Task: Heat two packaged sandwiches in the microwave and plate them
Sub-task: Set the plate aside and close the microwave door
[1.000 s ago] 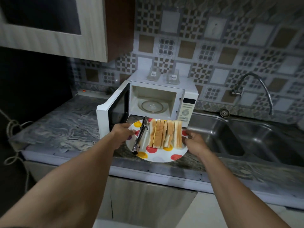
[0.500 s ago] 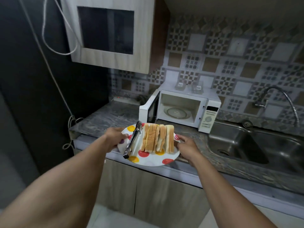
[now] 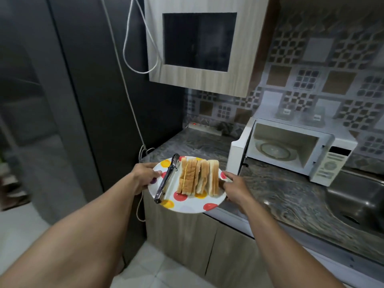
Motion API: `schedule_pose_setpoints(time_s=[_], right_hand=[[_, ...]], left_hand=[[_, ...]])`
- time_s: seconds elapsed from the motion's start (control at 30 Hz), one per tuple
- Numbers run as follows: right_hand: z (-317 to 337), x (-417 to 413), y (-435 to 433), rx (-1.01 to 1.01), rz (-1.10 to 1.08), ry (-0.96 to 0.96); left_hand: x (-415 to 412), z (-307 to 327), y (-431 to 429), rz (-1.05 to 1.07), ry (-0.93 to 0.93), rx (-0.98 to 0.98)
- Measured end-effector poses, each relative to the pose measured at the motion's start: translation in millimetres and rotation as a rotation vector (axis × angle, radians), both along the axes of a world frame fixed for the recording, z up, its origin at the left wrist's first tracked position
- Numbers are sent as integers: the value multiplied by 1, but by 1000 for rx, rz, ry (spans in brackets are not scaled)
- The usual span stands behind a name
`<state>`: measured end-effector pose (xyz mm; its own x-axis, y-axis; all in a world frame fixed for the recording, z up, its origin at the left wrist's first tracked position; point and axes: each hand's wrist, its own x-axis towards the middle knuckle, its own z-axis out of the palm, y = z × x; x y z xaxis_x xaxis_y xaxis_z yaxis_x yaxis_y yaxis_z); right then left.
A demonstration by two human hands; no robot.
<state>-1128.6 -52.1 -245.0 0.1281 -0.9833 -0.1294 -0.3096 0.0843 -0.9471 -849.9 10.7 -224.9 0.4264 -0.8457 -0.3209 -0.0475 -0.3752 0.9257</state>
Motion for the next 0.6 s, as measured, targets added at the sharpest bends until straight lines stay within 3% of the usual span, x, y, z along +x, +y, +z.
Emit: schedule_pose_setpoints(time_s=[0.6], right_hand=[[-19,123,-149,41,16,14]], left_hand=[[117,1,-145,16,-45,25]])
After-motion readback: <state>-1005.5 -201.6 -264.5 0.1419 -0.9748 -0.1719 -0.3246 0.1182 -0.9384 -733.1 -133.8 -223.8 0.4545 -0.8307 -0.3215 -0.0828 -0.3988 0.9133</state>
